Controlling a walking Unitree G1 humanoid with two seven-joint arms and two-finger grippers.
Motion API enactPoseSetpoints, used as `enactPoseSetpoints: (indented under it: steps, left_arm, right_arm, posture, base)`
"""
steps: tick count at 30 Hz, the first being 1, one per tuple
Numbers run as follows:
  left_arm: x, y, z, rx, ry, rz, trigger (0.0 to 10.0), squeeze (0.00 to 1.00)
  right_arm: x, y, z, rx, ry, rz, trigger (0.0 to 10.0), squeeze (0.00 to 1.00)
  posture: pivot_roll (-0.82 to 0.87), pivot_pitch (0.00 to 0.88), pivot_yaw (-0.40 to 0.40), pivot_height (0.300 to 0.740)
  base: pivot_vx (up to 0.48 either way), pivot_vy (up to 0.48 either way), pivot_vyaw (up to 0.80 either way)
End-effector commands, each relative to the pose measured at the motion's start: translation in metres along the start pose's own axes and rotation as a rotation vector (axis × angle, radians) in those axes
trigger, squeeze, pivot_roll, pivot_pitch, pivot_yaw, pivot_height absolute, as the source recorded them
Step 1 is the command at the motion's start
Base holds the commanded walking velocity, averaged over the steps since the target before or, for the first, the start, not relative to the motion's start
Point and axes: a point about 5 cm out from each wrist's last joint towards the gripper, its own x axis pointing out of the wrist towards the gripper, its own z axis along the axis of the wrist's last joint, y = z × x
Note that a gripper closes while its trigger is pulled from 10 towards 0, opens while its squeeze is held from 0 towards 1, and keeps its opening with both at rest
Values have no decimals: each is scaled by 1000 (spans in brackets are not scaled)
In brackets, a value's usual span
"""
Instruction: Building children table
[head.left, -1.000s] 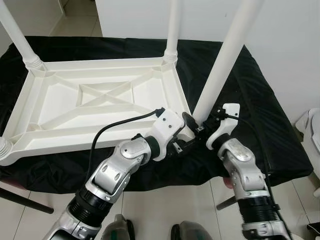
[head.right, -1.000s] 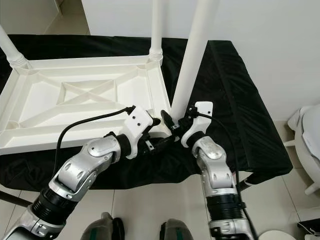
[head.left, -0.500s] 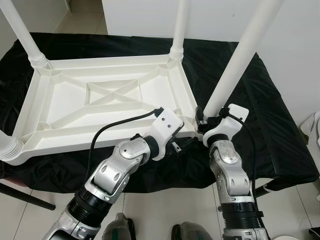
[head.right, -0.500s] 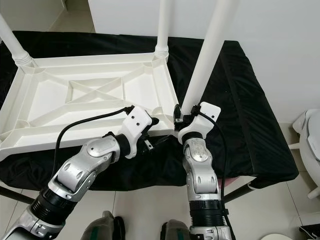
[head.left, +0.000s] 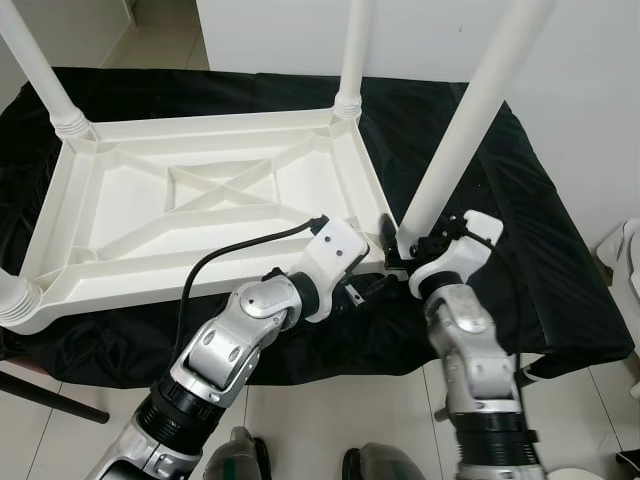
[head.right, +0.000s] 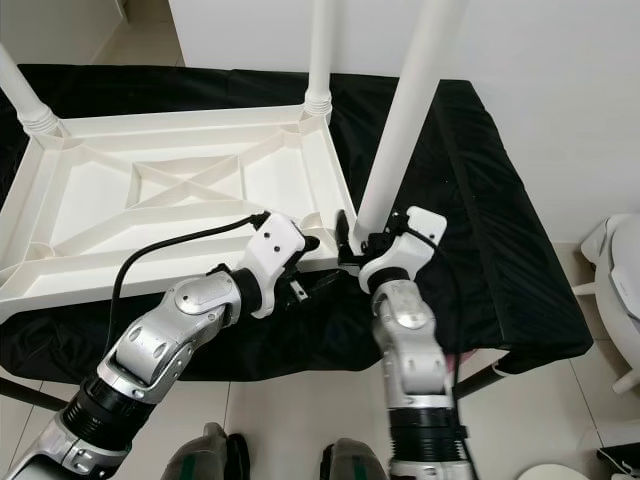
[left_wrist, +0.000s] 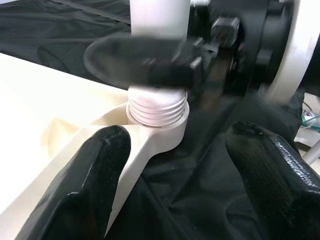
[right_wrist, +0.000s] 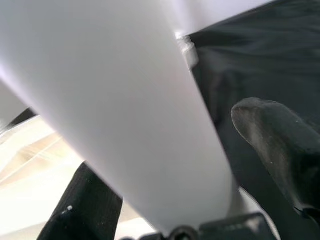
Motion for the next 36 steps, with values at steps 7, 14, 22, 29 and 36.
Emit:
enactPoseSetpoints:
  steps: [7,14,22,29,36]
  left_arm:
    - [1,-2,1,6,-2,-43,10000,0]
    - [1,-2,2,12,-4,-46,10000,0]
    - [2,-1,3,16,-8,-44,10000,0]
    - [2,-1,3,18,-9,-45,10000,0]
    - [2,-3,3,17,-8,-53,10000,0]
  right_arm:
    - [6,-16,-15,-57,84,248,10000,0]
    - [19,-21,-20,-81,92,365,10000,0]
    - [30,-27,-17,-95,87,389,10000,0]
    - [31,-35,-19,-114,94,398,0,0]
    - [24,-38,-24,-115,97,385,0,0]
  posture:
    - [-169,16,2,740]
    - [-167,2,4,740]
    - [-163,0,2,740]
    - [-169,0,7,740]
    - [-178,6,8,740]
  base:
    - [0,0,0]
    - [0,0,0]
    - [0,0,0]
    - [0,0,0]
    - [0,0,0]
